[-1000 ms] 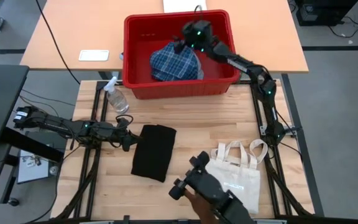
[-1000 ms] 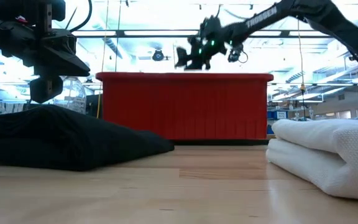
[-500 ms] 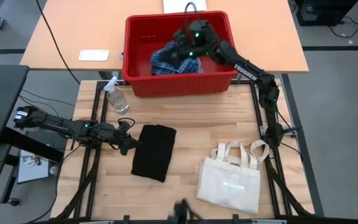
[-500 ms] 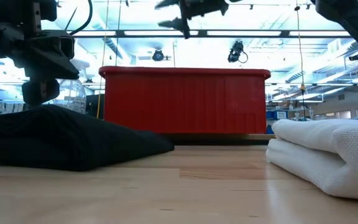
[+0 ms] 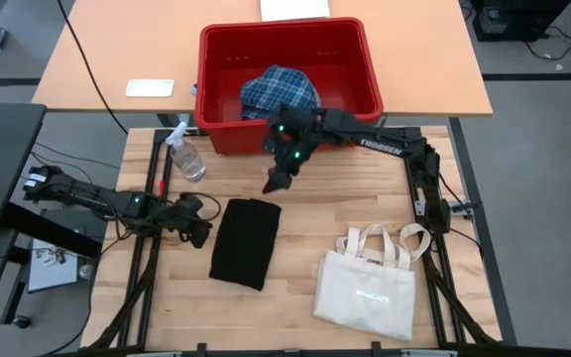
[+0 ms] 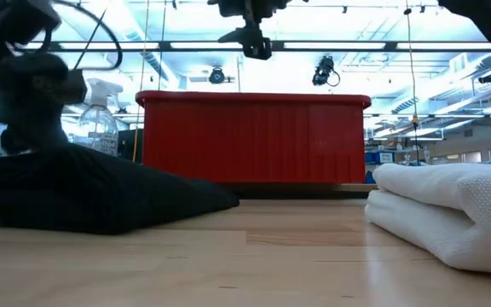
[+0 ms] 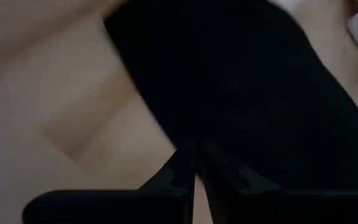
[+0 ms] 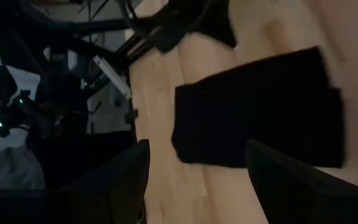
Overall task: Fold laundry
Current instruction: Put the black shirt into the red bin
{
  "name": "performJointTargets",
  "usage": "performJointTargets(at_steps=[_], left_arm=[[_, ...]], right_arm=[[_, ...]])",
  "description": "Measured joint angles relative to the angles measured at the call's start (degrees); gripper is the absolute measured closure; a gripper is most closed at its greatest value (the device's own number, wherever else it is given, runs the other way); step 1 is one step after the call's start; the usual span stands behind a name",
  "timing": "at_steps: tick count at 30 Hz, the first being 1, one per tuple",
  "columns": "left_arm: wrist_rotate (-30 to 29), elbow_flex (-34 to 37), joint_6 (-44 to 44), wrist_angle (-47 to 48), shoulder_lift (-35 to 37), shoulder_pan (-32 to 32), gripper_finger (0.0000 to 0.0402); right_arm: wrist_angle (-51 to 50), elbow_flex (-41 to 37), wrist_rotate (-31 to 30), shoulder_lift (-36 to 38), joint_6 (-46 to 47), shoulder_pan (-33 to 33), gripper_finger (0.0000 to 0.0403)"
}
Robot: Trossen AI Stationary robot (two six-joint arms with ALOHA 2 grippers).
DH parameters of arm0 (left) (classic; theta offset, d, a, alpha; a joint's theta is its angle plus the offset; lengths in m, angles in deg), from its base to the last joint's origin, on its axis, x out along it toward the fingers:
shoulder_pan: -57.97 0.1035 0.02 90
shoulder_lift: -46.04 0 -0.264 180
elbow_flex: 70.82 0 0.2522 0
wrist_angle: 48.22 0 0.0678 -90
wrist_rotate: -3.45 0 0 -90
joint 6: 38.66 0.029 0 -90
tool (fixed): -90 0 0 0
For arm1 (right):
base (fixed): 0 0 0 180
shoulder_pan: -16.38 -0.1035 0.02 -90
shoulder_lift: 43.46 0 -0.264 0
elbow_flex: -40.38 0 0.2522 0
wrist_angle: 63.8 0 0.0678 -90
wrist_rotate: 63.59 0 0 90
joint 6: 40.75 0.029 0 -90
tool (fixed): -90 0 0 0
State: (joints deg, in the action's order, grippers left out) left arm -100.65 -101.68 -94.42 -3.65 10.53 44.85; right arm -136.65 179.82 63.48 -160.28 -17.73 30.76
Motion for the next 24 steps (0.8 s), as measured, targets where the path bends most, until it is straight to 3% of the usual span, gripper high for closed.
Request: performJointTargets(at_steps=[7, 16, 20, 24], left_arm=[[-10.65, -11.49, 14.13, 2.74, -2.61, 0.02, 0.0370], [-19.76, -27.04, 34.45, 2.71, -3.12, -1.94, 0.0370], [-23.80, -28.70, 37.39, 3.26, -3.14, -5.56, 0.0370], [-24.20, -28.70, 36.55, 3.29, -5.07, -9.63, 0.0370]], right_arm=[[2.42, -2.98, -2.13, 0.13, 2.19, -2.92, 0.0133], [0.05, -2.96, -3.12, 1.57, -1.11, -2.18, 0.0137], [-0.40, -6.14, -3.16, 1.55, -2.56, -2.16, 0.0147], [-0.04, -11.52, -2.65, 1.44, -2.34, -2.94, 0.0160]])
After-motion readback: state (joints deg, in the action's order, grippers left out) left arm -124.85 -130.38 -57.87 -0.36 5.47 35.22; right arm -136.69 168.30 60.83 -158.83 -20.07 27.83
